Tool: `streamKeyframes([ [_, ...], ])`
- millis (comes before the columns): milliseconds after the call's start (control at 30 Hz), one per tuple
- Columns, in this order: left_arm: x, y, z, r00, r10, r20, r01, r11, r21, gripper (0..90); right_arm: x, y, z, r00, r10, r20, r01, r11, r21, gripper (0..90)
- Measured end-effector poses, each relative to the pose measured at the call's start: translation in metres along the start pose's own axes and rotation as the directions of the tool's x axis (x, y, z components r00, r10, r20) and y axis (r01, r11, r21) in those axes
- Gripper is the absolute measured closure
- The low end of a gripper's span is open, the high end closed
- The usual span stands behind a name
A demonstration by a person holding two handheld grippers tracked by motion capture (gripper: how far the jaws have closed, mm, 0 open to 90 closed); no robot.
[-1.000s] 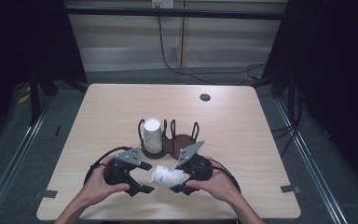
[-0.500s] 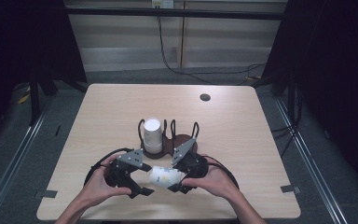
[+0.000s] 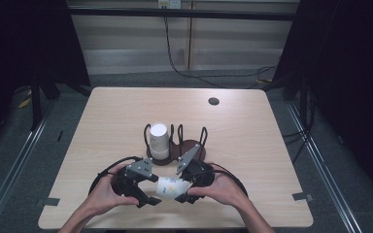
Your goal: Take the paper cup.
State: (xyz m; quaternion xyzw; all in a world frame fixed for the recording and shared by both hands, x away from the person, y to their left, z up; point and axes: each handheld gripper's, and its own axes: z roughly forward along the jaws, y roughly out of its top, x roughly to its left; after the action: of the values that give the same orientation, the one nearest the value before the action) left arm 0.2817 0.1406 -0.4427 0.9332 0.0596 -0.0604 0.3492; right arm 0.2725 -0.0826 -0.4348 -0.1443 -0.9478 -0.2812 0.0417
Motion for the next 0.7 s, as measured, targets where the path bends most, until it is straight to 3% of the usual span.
streamKeyframes([
  [333,-0.001,0.003,0.006,0.9998,0.013,0.018,-0.013,0.9998,0.016,24.2,0.004,0.004,0.004,0.9996,-0.029,0.000,0.029,0.999,0.039,28.6],
  [567,-0.001,0.004,0.007,0.9996,0.017,0.023,-0.018,0.9995,0.028,32.1,0.006,0.005,0.009,0.9991,-0.043,-0.006,0.043,0.998,0.048,28.6],
  [700,0.000,0.004,0.005,0.9995,0.013,0.029,-0.014,0.9998,0.016,32.0,0.006,0.006,0.012,0.9984,-0.056,-0.012,0.056,0.997,0.043,28.6],
])
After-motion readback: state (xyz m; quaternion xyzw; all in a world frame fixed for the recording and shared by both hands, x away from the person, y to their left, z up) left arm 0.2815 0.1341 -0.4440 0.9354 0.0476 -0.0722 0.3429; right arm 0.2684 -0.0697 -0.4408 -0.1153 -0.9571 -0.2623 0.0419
